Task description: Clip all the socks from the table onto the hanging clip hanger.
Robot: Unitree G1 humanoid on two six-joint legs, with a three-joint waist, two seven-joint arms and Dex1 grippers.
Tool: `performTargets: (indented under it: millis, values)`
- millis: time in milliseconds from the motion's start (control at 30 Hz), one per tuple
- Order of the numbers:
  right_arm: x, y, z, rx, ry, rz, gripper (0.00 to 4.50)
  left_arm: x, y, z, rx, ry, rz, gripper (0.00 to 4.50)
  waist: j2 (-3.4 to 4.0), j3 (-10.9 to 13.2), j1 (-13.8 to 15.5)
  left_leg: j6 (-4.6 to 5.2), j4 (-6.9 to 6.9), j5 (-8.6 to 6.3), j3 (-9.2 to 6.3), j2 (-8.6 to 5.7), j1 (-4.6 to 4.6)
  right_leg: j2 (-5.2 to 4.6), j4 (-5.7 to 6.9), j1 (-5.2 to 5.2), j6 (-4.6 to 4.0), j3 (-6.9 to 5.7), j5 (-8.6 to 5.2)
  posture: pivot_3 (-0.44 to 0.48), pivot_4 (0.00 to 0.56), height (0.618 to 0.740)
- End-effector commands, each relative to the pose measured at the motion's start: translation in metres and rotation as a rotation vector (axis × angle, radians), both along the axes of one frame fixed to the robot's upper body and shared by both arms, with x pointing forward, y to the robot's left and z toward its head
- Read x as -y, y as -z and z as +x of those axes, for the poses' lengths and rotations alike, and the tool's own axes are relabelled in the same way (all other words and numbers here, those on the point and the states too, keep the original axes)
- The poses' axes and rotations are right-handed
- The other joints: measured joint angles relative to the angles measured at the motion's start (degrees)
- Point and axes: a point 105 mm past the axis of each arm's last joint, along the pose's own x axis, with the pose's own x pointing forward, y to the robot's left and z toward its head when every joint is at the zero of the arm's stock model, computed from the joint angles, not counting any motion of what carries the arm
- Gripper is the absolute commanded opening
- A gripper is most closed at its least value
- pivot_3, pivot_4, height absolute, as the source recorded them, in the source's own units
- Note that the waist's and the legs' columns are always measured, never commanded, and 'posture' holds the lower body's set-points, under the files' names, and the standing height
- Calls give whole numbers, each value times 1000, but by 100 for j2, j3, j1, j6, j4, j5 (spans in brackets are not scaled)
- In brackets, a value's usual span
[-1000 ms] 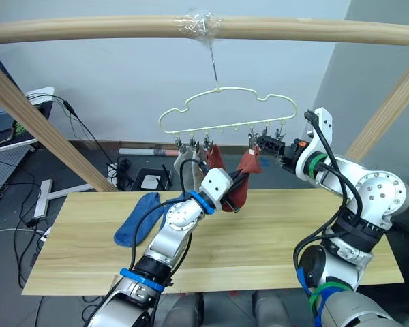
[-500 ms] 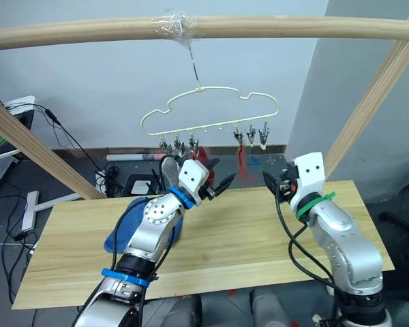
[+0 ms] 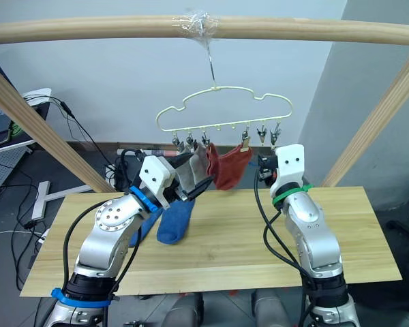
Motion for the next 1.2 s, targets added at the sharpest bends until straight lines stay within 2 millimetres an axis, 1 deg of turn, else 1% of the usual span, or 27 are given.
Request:
performTargets:
  millis: [33,167,333,500,633,833,1033,1100,1200]
  values:
    - [2,-13,4,61,26,11,1727,1,-15,-5,50,13,-13,4092,0,0,17,0,0,0,0,0,1,0,0,0,-1,0,0,70,174,740]
    - [-3,-16,18,67,37,5,1727,2,-23,-7,71,14,-21,4092,0,0,28,0,1,1,0,0,2,1,3,0,-7,0,5,83,171,740]
    - [-3,-19,31,71,55,3,1727,2,-27,-8,78,13,-25,4092,0,-1,81,0,1,1,1,0,2,1,6,0,-29,0,18,99,167,740]
    - [-5,-19,37,74,56,-3,1727,2,-29,-9,83,15,-24,4092,0,-2,103,0,2,1,0,0,2,1,6,1,-32,0,21,108,165,740]
    - [-2,-23,44,86,90,-20,1727,1,-33,-10,94,20,-26,4092,1,-2,103,0,6,1,1,0,3,1,12,2,-36,0,24,108,165,740]
    - [-7,-31,46,114,77,-26,1727,1,-35,-9,98,23,-27,4092,0,-2,103,0,24,1,1,0,6,2,35,1,-36,1,23,108,165,740]
    - [-17,-38,46,121,44,-4,1727,10,-50,-12,101,93,-60,4092,0,-2,101,1,62,1,-2,-1,11,4,82,1,-42,1,17,106,172,740]
    - [-21,-38,46,115,26,8,1727,11,-52,-11,96,105,-63,4092,0,-2,94,1,74,1,-1,-1,13,5,89,1,-18,3,5,106,172,740]
    - [-24,-37,46,111,19,10,1727,11,-54,-9,92,107,-66,4092,1,-2,94,3,76,3,-2,-1,26,6,93,13,-17,4,6,104,173,740]
